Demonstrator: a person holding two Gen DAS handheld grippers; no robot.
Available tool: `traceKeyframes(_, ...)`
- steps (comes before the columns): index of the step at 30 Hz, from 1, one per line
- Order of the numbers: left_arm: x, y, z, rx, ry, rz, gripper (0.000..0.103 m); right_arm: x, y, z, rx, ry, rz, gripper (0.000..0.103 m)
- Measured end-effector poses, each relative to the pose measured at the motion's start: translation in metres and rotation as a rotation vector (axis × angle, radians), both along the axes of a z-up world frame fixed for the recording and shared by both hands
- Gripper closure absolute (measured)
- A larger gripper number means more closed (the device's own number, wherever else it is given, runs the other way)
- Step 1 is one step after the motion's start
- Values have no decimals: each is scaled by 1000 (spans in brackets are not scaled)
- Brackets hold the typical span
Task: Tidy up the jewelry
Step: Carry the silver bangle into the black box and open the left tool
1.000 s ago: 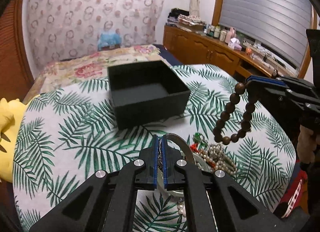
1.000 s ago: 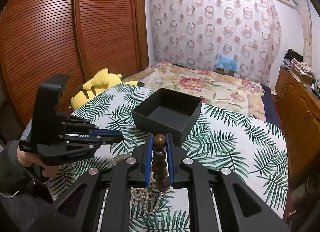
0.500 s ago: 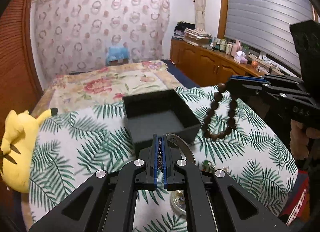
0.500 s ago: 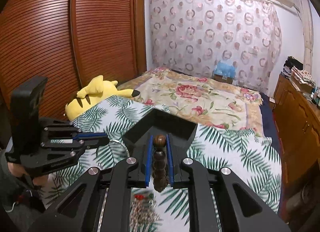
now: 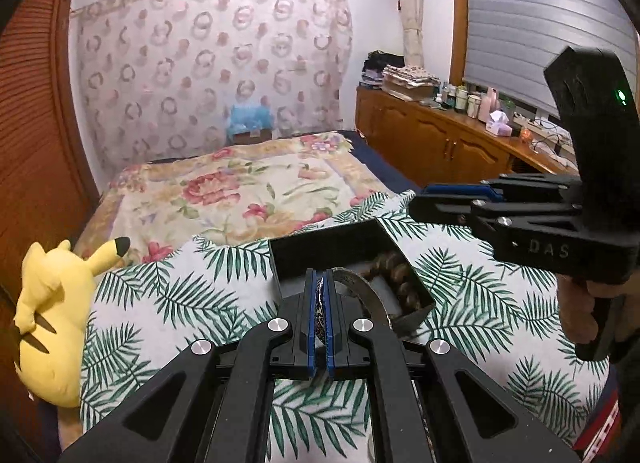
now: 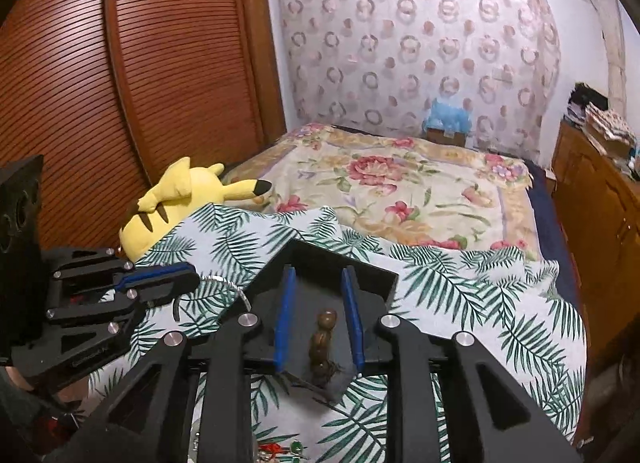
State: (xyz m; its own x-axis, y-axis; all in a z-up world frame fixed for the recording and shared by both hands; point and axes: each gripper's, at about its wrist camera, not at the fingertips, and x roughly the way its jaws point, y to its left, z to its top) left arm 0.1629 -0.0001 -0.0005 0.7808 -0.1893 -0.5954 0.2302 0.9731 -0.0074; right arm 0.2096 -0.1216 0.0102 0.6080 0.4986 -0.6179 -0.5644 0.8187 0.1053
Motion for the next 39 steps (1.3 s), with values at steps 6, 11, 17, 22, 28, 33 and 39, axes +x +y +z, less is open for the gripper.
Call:
traceKeyframes(6, 20, -9, -6, 23, 14, 7, 101, -13, -22, -13, -28, -4, -30, 77)
traceKeyframes(11, 36, -16, -17, 43, 40, 16, 101, -28, -39, -26, -35, 1, -37, 77)
traceKeyframes(17, 49, -20, -31, 47, 73, 14, 101, -42, -50, -39, -27, 16, -34, 77)
traceKeyframes(22, 56, -21, -44, 61, 119, 8, 100, -55, -53, -48, -18, 24, -26, 77)
traceKeyframes(28, 42, -13, -40, 32, 119, 14, 92, -75, -56, -56, -15, 25, -22, 77)
traceKeyframes(33, 10, -13, -30, 28, 87, -10, 82, -97, -64, -58, 6, 15, -27, 77)
traceKeyframes(39, -33, -20, -31, 10, 62, -63, 71, -131, -66, -66, -1, 7, -26, 77)
